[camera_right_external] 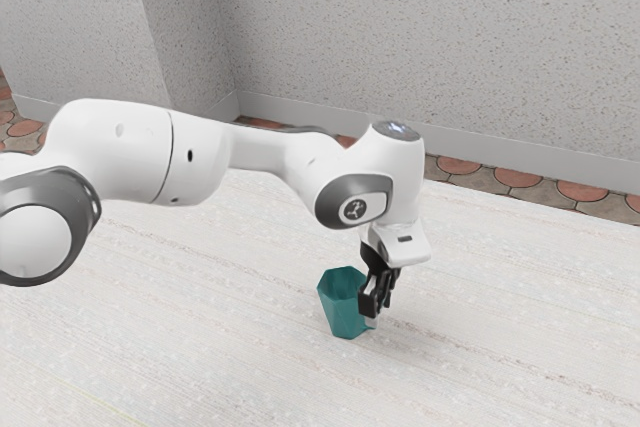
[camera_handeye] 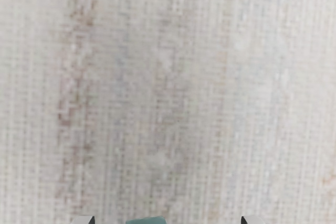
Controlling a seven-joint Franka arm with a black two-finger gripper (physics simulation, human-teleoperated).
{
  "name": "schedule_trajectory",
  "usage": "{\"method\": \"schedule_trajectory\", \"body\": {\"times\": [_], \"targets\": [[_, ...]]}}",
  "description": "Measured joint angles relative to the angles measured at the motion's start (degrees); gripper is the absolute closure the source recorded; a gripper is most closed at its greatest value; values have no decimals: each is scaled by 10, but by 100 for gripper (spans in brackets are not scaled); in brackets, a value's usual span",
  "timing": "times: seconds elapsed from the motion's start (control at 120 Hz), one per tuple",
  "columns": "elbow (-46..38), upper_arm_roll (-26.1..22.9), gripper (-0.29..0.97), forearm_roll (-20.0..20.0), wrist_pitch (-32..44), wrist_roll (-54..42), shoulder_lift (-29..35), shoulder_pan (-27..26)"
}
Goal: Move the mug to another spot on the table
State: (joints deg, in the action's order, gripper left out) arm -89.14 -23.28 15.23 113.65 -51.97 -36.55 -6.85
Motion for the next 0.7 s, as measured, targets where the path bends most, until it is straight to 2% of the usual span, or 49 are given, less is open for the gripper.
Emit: {"method": "schedule_trajectory", "body": {"times": [0.267, 0.7], "targets": [[0, 1, 46, 1, -3, 7, -1, 0], [-2, 12, 53, 3, -6, 57, -1, -2]]}}
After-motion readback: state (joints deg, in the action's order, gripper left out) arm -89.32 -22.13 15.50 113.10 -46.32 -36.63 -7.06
